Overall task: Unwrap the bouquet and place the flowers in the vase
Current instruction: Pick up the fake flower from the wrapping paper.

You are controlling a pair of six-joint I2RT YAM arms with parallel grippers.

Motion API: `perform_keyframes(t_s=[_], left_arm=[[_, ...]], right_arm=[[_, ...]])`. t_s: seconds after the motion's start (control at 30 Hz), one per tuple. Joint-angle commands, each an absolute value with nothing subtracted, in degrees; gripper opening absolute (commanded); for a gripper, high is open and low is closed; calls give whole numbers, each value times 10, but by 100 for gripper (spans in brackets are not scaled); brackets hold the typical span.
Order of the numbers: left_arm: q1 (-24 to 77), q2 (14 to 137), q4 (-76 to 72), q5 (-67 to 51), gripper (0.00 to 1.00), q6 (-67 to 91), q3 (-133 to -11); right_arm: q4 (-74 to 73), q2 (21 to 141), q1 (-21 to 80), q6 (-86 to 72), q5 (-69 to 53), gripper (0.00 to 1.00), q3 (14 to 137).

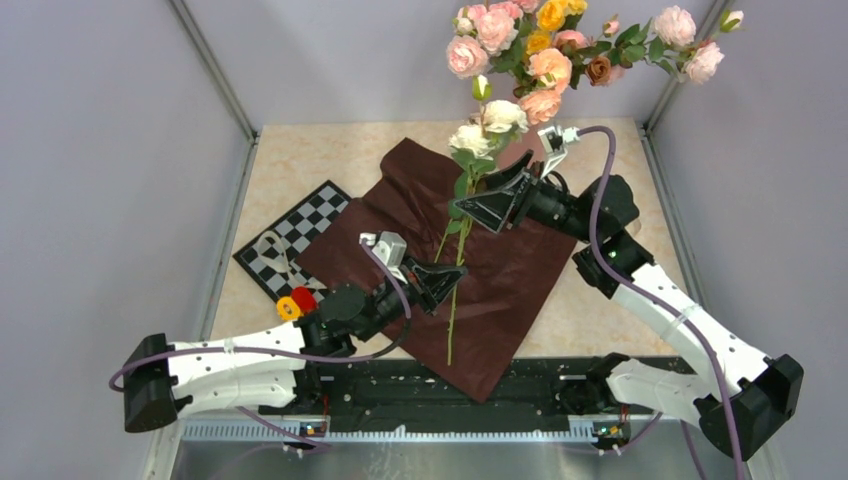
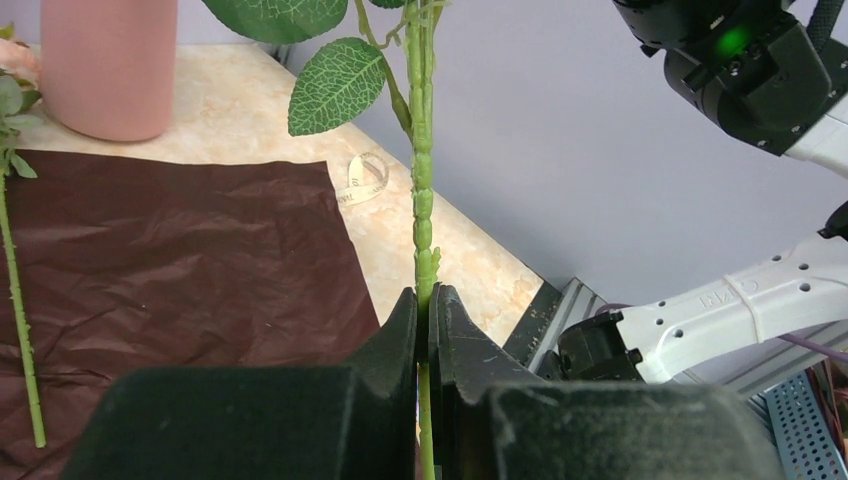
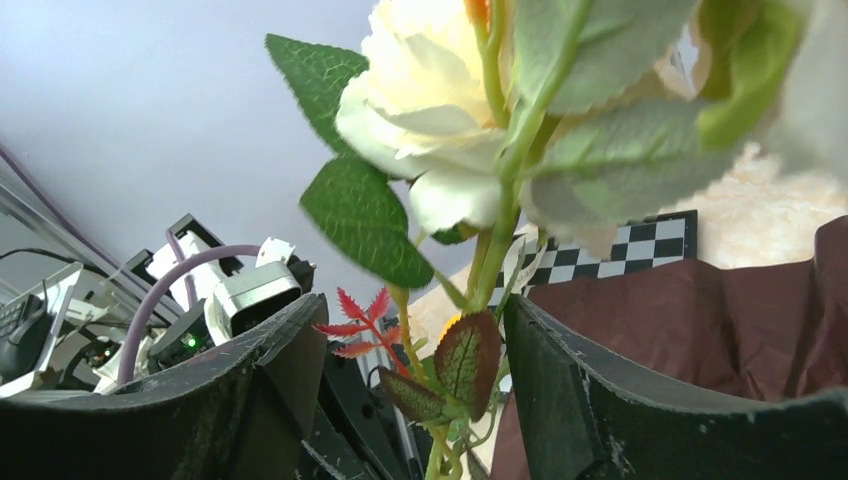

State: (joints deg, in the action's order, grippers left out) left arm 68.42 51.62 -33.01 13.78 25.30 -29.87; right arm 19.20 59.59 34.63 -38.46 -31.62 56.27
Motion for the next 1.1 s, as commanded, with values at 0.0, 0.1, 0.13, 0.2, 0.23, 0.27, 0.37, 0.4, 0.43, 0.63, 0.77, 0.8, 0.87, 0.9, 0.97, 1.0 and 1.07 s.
perform_keyframes(t_s=[0.0, 0.1, 0.13, 0.2, 0.23, 0.27, 0.37, 0.4, 0.43, 0.63, 0.77, 0.8, 0.87, 0.9, 0.97, 1.0, 1.07], left_arm=[[688, 517, -372, 164, 0, 255, -315], [687, 526, -383, 158, 0, 260, -317], [687, 529, -384, 156, 0, 261, -318], [687, 532, -385, 153, 0, 258, -322], [687, 533, -384, 153, 0, 256, -325], [687, 533, -383, 152, 0, 254, -326], [687, 534, -383, 154, 0, 253, -327], [687, 534, -382, 154, 0, 254, -328], [687, 534, -382, 154, 0, 253, -328], [687, 535, -376, 151, 0, 251, -336], [688, 533, -375, 152, 0, 250, -336], [687, 533, -374, 152, 0, 250, -336], [687, 532, -369, 152, 0, 250, -338], [687, 534, -365, 150, 0, 248, -340], [687, 538, -353, 149, 0, 244, -346], [687, 541, -345, 151, 0, 243, -353], [687, 545, -324, 160, 0, 248, -361]], right_arm=[[192, 589, 355, -379, -319, 65, 583], [187, 590, 357, -378, -318, 65, 574], [188, 591, 358, -379, -317, 64, 569], [194, 592, 360, -383, -317, 62, 560], [199, 592, 361, -387, -317, 59, 556], [203, 592, 361, -391, -317, 55, 553], [206, 588, 363, -393, -311, 44, 550], [203, 588, 362, -391, -309, 41, 551], [198, 588, 363, -389, -308, 41, 551], [185, 588, 363, -382, -301, 26, 545], [180, 585, 363, -377, -292, 12, 542], [178, 584, 363, -375, -288, 7, 542], [174, 580, 363, -372, -281, 0, 543], [173, 578, 363, -368, -278, 0, 543], [170, 573, 363, -362, -272, 0, 544], [164, 571, 363, -356, -268, 0, 547], [145, 563, 363, -331, -257, 0, 557]])
